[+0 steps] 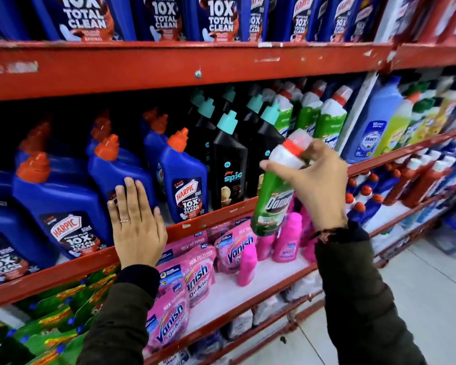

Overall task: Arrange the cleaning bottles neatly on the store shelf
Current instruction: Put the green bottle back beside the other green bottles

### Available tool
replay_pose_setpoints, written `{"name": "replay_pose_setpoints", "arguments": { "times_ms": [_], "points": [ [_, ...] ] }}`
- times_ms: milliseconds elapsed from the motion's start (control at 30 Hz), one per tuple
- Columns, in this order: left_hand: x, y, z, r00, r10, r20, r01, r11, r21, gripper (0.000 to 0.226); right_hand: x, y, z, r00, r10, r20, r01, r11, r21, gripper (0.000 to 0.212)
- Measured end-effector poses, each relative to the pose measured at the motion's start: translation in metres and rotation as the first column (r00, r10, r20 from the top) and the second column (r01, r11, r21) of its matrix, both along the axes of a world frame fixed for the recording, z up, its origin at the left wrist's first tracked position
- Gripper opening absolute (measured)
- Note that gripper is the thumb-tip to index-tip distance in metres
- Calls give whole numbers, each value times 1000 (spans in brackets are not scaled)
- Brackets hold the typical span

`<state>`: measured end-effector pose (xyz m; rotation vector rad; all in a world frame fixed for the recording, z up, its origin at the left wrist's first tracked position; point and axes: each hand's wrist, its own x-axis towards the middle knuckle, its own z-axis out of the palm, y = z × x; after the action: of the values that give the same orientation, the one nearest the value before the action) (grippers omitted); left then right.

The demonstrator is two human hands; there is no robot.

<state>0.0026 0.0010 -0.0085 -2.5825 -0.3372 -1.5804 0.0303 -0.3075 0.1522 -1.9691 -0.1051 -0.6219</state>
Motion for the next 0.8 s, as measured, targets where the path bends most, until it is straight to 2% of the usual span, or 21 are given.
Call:
{"name": "replay_pose_setpoints", "arguments": {
  "times_ms": [133, 200, 467, 667, 800],
  "points": [
    [2, 0, 1, 1000, -13, 18, 13, 1000, -12, 73, 21, -16, 26, 962, -237, 136, 246, 968, -53, 69],
    [2, 0, 1, 1000, -18, 15, 18, 1000, -13, 73, 34, -20, 30, 937, -283, 204, 293, 956, -23, 72],
    [2, 1, 1, 999, -34, 17, 34, 999, -13, 73, 89, -28, 21, 951, -236, 199, 243, 970, -9, 65],
    [3, 3, -2, 999, -36, 14, 36, 999, -11, 72, 122, -28, 12, 972, -157, 175, 179, 977, -117, 73],
    [4, 3, -2, 999, -38, 20, 38, 999, -2, 72, 134, -20, 8, 969, -179, 169, 206, 966, -158, 73]
  ]
}}
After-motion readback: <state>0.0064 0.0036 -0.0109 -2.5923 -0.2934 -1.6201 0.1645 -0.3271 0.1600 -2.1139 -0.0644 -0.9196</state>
